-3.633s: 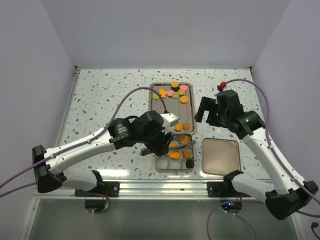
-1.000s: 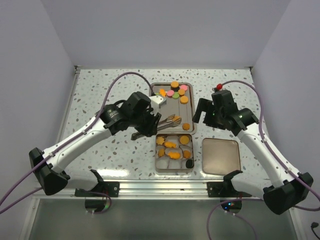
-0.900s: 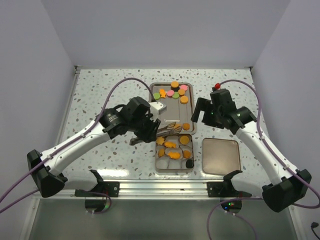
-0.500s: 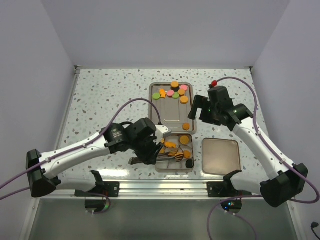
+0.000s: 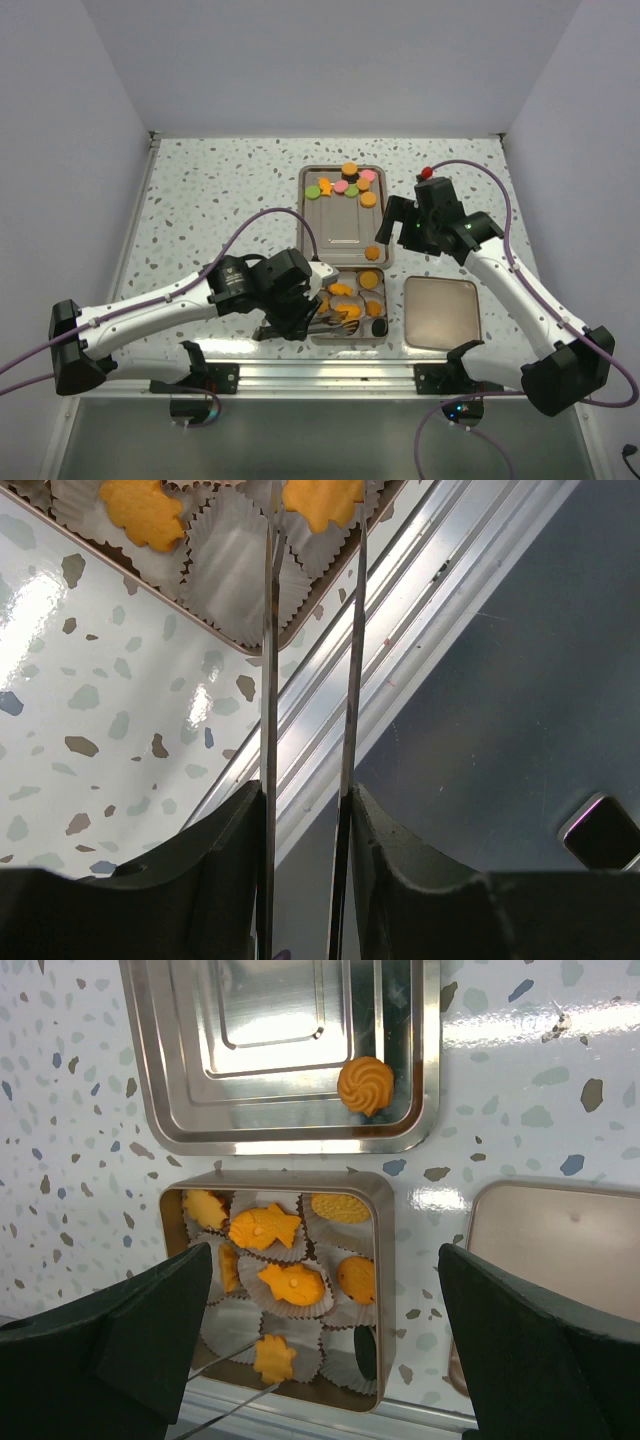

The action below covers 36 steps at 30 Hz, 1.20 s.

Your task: Pack the cookies

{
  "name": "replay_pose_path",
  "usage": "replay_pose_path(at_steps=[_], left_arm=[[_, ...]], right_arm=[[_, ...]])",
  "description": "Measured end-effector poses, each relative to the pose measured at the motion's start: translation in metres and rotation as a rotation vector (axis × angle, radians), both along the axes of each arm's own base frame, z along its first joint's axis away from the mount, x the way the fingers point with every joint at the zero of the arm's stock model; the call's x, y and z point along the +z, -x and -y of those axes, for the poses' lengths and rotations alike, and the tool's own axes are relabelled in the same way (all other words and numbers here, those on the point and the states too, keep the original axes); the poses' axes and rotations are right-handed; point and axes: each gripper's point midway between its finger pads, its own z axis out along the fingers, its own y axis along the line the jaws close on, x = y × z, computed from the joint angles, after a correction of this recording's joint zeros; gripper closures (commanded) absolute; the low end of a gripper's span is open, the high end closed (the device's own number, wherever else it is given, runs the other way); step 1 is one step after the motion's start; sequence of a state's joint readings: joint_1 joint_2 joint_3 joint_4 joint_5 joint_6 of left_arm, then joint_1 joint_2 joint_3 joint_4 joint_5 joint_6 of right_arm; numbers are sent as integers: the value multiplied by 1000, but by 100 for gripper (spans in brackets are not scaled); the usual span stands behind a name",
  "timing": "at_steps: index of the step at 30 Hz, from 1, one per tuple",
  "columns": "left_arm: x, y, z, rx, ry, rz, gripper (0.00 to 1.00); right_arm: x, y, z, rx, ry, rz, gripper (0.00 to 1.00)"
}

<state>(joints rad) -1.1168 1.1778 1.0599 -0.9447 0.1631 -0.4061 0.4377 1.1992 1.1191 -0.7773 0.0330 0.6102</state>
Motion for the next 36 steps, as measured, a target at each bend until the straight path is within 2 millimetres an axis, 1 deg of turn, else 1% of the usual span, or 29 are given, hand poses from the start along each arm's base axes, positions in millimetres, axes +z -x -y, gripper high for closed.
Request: replay_pose_path(at_steps=[5,15,21,25,28,31,33,36], left_arm=[[0,-1,0,6,-5,9,54],[-1,-3,-1,12,-11,22,47],[2,-6,0,16,-12,33,48],[20,-14,10,24,26,69,48],[45,-22,22,26,87,109,47],[65,-31,33,25,131,141,49],[72,-41,40,29,140,157,50],[71,-61,47,51,118,170,50]], right_arm=[[1,0,0,0,-2,4,1],[1,0,0,0,-2,4,1],[1,0,0,0,0,4,1],[1,0,0,0,0,4,1],[1,0,1,-1,1,4,1],[2,1,2,-6,9,3,1],[3,0,6,-14,24,5,1],[8,0,10,-24,42,16,1]])
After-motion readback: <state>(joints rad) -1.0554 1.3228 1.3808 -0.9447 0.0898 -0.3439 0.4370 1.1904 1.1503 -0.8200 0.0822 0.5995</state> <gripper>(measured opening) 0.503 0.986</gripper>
